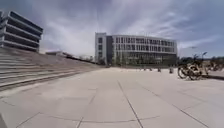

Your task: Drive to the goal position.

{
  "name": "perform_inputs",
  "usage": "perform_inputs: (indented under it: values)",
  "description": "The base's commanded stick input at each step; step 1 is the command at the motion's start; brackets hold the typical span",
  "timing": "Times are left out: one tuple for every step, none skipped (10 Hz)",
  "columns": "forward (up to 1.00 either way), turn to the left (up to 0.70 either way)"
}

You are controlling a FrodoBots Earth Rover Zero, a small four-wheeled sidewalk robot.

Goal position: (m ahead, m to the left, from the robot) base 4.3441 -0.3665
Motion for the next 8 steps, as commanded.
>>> perform_inputs:
  values:
    - [0.50, 0.00]
    - [0.50, 0.00]
    - [0.50, 0.00]
    - [0.50, 0.00]
    - [0.50, 0.00]
    - [0.50, 0.00]
    - [0.50, 0.00]
    - [0.50, -0.06]
